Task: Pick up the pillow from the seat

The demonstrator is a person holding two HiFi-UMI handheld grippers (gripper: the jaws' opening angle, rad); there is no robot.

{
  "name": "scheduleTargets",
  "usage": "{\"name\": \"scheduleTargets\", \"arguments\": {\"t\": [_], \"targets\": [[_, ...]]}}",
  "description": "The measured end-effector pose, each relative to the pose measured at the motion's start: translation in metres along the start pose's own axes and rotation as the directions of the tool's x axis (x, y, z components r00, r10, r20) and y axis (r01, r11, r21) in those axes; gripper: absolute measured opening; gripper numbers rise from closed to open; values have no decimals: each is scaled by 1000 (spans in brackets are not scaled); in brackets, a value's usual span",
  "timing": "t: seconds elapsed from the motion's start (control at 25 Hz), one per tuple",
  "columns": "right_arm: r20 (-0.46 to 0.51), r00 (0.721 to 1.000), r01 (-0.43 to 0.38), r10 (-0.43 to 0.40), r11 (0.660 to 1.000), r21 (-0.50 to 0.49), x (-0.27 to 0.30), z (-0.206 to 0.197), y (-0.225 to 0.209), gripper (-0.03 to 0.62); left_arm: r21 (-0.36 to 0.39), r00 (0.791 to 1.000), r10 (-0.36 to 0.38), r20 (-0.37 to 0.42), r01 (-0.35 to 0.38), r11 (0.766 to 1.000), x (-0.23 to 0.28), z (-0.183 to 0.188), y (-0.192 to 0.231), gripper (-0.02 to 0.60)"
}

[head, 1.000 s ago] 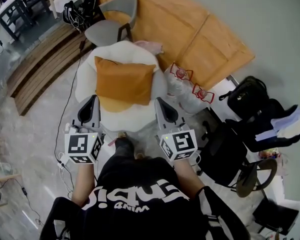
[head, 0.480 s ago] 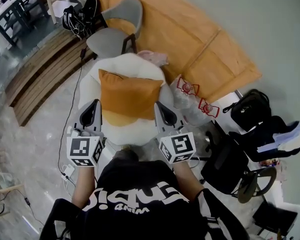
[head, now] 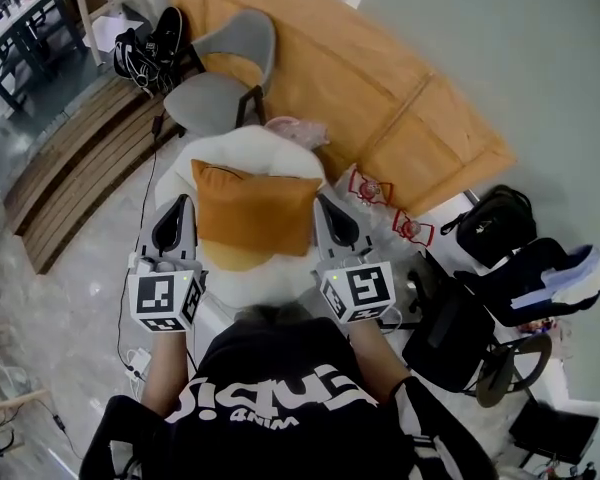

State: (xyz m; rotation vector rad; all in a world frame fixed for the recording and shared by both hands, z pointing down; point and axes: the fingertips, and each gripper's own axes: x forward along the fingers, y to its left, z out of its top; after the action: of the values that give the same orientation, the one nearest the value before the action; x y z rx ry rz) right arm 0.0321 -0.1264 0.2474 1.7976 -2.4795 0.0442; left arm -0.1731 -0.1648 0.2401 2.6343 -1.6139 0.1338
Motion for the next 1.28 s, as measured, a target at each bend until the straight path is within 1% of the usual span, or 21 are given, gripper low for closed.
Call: {"name": "scheduleTargets", "arguments": {"t": [0.16, 0.32, 0.44, 0.64, 0.88, 1.0, 1.12, 1.28], "targets": [[18, 1000, -16, 16, 1000, 0, 5, 4, -6, 21, -8, 1000, 12, 4, -11, 1000, 7, 2, -7, 9], [16, 1000, -25, 25, 1000, 11, 11, 3, -13, 21, -16, 1000, -13, -23, 13, 1000, 16, -2, -15, 9], [-4, 1000, -31, 31, 999, 21, 15, -7, -18, 21, -22, 999, -29, -46, 28, 999, 23, -10, -23, 9], [-42, 998, -33, 35, 999, 42, 21, -33, -28, 21, -10, 997, -27, -71, 27, 1000, 37, -28, -30, 9], [-101, 994, -19, 27, 996, 85, 28, -77, -40, 21, -17, 993, -36, -115, 34, 999, 57, -66, -30, 9], [-136, 990, -18, 29, 997, 76, 29, -105, -40, 21, -23, 989, -41, -141, 38, 999, 64, -93, -29, 9], [-178, 983, -33, 47, 997, 76, 27, -136, -33, 21, -23, 984, -40, -171, 37, 999, 63, -124, -27, 9], [-237, 969, -40, 65, 993, 109, 20, -170, -25, 21, -38, 973, -35, -230, 27, 999, 55, -157, -30, 9]]}}
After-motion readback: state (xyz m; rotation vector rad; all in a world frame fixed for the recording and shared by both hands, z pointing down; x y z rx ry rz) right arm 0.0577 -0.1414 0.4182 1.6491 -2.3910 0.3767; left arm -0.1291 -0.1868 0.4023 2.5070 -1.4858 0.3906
